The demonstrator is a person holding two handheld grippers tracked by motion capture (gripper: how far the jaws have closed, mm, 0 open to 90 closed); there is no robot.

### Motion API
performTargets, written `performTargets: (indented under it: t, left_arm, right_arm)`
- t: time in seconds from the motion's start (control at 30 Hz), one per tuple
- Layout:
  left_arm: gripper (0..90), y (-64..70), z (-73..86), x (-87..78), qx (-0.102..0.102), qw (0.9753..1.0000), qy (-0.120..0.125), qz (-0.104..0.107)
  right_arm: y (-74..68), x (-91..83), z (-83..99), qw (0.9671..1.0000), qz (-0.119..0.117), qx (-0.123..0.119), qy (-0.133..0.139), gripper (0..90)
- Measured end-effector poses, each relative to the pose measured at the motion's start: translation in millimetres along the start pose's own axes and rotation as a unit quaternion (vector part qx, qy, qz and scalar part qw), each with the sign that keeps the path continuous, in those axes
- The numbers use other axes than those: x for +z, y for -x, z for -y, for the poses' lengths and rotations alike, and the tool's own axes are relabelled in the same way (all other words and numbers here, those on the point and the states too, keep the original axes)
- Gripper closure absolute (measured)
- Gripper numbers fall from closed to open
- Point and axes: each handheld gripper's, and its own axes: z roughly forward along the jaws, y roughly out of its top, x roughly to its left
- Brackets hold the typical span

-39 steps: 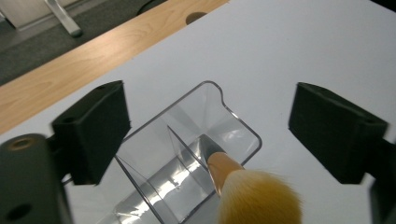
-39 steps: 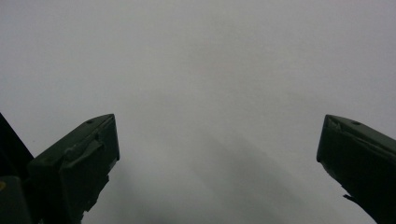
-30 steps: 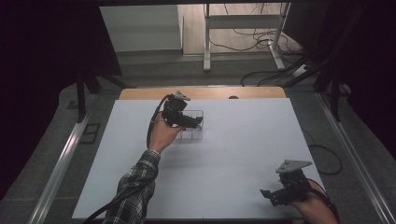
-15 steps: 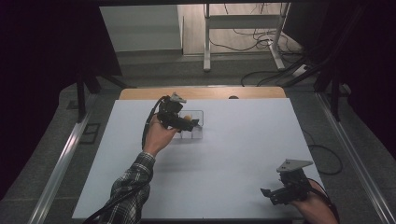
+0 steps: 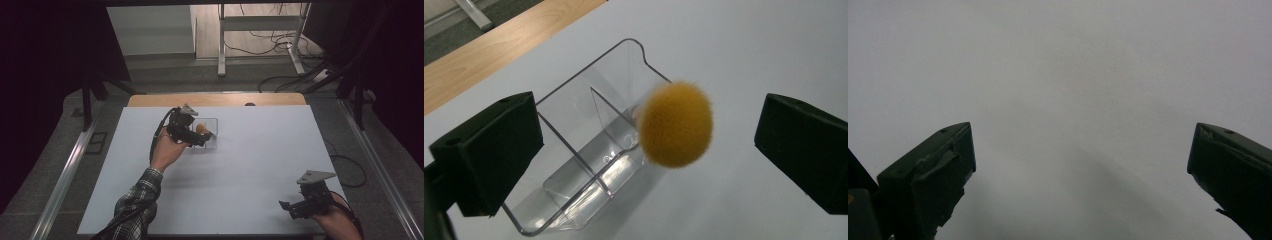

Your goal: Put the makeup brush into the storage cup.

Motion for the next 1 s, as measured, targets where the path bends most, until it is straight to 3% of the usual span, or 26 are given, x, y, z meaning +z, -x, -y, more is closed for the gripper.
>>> performTargets:
  t: [0.47, 1.0]
  left_arm:
    - [0.0, 4.5, 11.4, -6.4, 0.007, 0.9999, 0.004, -0.008]
    - [0.0, 5.7, 23.8, -21.3, 0.003, 0.9998, 0.015, -0.01]
  right_arm:
    - [3.1, -2.9, -0.6, 0.9996, 0.0, 0.02, 0.019, 0.0]
    - [1.8, -1.5, -1.1, 0.9997, -0.001, 0.015, 0.016, 0.0]
